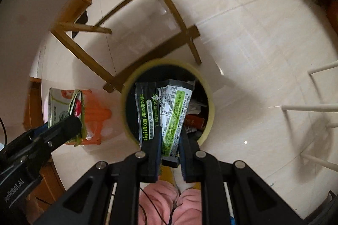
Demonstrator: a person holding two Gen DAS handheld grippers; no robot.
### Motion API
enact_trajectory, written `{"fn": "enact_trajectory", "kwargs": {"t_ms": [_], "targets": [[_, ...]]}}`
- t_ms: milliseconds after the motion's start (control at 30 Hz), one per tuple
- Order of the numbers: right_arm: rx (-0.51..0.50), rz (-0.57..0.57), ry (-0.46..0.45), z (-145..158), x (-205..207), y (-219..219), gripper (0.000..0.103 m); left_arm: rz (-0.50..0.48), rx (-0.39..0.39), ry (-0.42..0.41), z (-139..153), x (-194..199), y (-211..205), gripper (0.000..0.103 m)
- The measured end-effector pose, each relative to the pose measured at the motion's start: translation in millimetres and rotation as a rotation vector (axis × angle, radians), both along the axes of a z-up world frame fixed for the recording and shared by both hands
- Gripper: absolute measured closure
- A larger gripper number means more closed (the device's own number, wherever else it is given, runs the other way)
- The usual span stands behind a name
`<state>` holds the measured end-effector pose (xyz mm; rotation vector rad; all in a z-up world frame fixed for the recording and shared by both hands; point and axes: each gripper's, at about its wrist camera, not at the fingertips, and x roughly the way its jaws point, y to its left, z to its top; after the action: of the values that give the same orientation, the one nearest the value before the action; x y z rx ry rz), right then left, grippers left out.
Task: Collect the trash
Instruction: 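Open both tools over the bin to drop the wrappers, then raise both tools back over the table toward the last items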
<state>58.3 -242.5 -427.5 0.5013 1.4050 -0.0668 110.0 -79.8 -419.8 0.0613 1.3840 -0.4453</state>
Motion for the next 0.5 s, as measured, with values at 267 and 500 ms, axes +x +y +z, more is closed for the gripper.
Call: {"fn": "enact_trajectory", "kwargs": {"t_ms": [267,500], "targets": [[0.048,-0.009,-0.020,-48.7,14.8,6.1,0.082,-0.014,0.041,-0.018,-31.5,14.2,-0.4,0.025],[0.057,-0.020,-0.040,-46.6,16.1,4.5,0.071,-0.001,0.077,-0.046,-24.8,20.5,3.1,0.006]]}}
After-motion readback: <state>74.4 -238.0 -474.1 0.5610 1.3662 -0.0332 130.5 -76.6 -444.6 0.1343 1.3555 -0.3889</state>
